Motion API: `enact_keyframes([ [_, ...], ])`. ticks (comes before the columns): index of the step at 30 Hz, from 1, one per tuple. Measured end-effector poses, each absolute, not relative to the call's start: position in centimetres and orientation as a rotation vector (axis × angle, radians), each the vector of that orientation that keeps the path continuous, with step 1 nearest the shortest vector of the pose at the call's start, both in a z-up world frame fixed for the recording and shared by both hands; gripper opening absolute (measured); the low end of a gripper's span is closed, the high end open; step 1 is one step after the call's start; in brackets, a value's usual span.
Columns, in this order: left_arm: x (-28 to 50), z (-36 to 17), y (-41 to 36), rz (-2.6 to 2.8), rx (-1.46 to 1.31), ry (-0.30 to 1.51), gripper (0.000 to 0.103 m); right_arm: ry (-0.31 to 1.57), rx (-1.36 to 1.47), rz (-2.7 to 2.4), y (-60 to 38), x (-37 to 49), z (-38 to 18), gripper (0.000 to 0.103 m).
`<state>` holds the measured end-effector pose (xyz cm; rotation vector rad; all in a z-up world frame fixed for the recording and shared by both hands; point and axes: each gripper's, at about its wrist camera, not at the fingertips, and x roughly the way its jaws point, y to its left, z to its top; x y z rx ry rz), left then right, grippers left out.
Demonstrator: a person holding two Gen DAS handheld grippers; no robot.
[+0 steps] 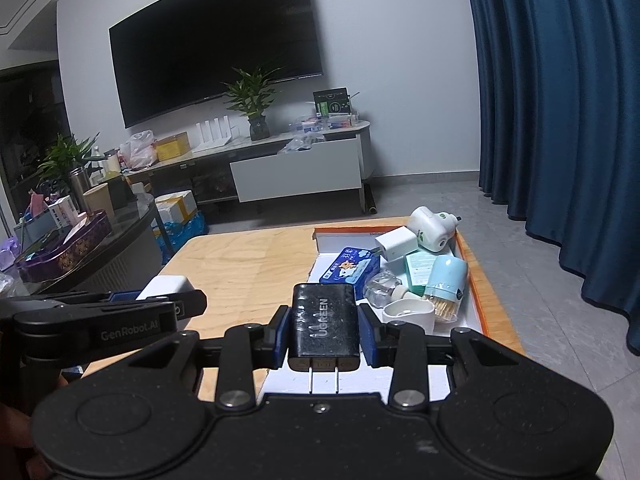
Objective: Organize rigid objects
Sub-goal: 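Carry the white charger and black UGREEN charger over the orange-rimmed box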
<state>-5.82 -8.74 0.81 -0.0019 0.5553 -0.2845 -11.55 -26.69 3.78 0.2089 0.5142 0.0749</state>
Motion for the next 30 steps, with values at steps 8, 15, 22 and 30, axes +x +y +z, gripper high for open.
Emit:
enact_keyframes([
  [8,-5.6,0.9,-9.4,-0.297,0.003,0.556,0.042,0.514,0.218,0.064,-27.1,-11.2,3.8,0.044],
  [15,-5.1,0.8,-10.0,-0.315,0.009,0.566,0.042,0.518,0.225,0.046,-27.6,-10.9,3.6,0.044],
  [22,-4.5,0.5,-10.8,-0.336,0.016,0.580,0.042,0.525,0.237,0.025,-28.5,-10.2,3.3,0.044],
  [30,-3.9,0.4,-11.8,-0.357,0.021,0.593,0.042,0.529,0.241,0.008,-29.3,-9.7,3.2,0.044],
])
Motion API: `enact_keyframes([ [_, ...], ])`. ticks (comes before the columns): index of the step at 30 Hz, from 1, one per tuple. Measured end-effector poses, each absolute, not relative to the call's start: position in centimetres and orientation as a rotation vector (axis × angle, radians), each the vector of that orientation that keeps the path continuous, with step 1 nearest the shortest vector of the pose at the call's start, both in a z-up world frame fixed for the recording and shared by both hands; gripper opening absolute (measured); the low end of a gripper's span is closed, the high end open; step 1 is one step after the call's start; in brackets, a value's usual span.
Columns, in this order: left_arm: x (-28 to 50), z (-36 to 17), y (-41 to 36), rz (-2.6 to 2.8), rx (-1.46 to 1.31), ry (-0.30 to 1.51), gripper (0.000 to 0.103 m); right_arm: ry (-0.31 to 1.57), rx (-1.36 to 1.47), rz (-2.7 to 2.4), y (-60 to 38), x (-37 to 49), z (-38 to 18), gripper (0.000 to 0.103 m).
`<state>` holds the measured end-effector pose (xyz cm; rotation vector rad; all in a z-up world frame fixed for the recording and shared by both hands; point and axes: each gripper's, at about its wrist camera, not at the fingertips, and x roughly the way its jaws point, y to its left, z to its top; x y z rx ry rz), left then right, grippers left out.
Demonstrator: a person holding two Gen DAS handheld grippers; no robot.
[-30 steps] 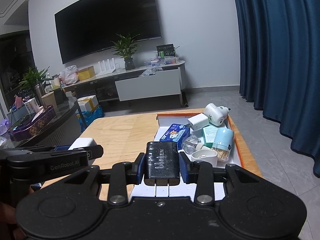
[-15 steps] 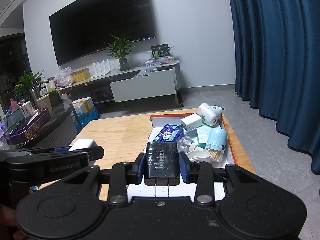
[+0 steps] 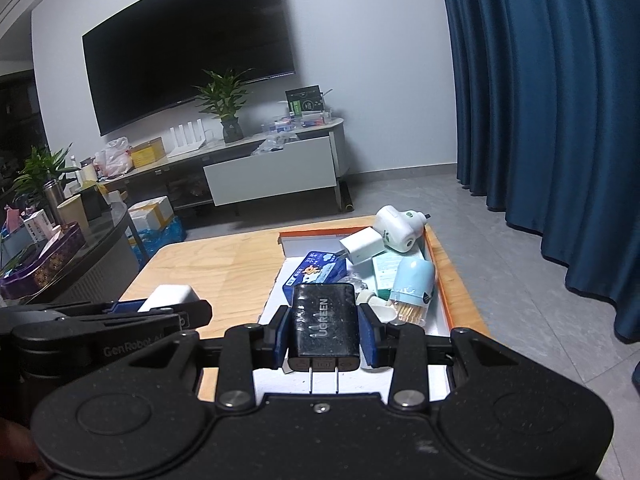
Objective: Organize rigid objects
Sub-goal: 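Carry the white charger and black UGREEN charger over the orange-rimmed box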
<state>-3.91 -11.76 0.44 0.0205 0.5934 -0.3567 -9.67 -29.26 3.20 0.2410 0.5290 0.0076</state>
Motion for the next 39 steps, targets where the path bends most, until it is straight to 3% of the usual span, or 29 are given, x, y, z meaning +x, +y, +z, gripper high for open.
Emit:
enact_keyframes([
  [39,-1.7,0.3,-14.8,-0.414,0.035,0.633,0.042,0.537,0.278,-0.031,-31.8,-8.2,3.2,0.044],
])
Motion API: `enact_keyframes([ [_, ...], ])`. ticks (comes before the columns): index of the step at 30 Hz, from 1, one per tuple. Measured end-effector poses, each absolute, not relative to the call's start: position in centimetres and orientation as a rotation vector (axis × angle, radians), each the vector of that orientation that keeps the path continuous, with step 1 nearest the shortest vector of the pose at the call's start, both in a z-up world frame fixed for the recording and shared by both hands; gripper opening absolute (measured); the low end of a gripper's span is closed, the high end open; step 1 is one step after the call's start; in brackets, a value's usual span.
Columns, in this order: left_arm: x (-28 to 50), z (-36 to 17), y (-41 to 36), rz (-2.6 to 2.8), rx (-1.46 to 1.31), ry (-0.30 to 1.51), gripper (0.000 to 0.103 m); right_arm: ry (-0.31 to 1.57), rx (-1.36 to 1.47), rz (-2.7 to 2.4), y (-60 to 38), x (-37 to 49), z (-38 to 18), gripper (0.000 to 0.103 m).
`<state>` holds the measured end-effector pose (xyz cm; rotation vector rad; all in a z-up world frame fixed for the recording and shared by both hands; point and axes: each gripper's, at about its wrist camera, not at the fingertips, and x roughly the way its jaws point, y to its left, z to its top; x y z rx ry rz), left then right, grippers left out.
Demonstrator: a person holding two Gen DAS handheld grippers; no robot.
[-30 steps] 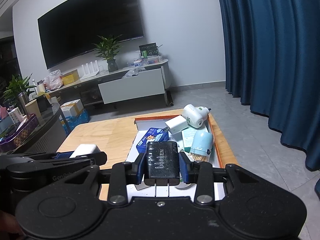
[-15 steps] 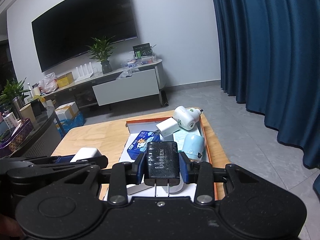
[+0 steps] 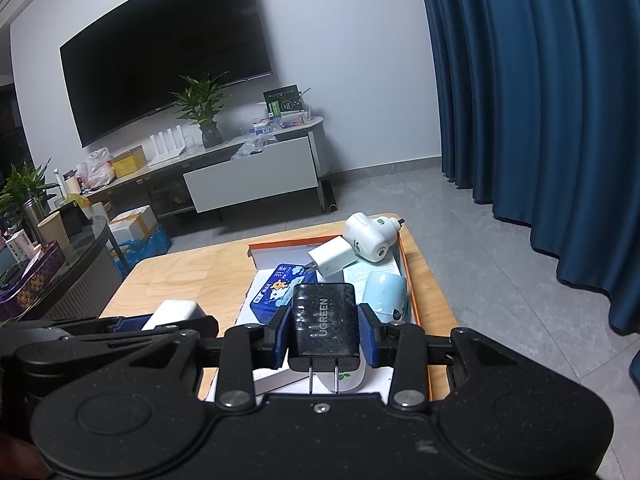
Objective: Organize rigid objects
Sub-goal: 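Carry the white charger and black UGREEN charger over the orange-rimmed box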
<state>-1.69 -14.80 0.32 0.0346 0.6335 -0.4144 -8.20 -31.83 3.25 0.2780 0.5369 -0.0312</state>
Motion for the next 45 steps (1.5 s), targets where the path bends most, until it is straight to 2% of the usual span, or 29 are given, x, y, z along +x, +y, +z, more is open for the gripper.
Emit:
enact_keyframes([
  [45,0.8,-0.5,-17.2,-0.440,0.045,0.666,0.042,0.552,0.272,-0.021,-32.2,-6.1,3.1,0.044],
])
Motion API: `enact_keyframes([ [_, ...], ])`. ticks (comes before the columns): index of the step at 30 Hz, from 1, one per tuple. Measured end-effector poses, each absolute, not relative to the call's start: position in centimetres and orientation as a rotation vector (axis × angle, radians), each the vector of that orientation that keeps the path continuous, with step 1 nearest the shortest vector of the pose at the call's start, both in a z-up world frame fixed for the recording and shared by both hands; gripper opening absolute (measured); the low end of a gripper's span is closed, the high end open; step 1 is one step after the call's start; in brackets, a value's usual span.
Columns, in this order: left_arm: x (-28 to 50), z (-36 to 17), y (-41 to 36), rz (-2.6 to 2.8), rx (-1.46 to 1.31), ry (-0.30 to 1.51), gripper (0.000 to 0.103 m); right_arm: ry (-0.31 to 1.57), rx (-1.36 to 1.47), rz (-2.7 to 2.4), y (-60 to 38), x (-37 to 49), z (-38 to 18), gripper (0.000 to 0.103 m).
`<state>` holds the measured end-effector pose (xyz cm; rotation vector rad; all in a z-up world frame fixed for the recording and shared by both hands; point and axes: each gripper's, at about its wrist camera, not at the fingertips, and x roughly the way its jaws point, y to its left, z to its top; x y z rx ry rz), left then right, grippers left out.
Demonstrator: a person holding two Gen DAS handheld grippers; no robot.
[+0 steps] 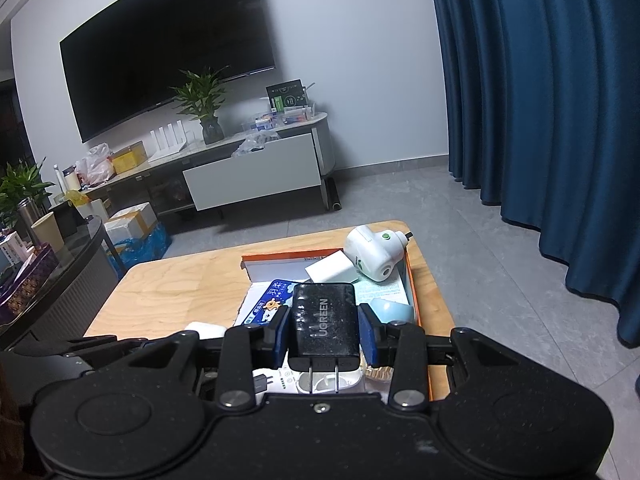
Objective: Organize rigid objects
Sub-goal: 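Carry the white charger and black UGREEN charger over the orange-rimmed box, then lower both chargers into the box and open both tools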
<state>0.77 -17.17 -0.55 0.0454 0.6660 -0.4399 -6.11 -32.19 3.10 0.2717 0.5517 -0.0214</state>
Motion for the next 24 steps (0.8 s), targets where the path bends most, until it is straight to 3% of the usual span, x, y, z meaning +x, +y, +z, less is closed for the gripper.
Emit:
enact_keyframes([
  [24,2.9,-1.4,-17.6,-0.437,0.032,0.689,0.042,0.596,0.260,-0.019,-32.7,-2.8,1.9,0.044],
])
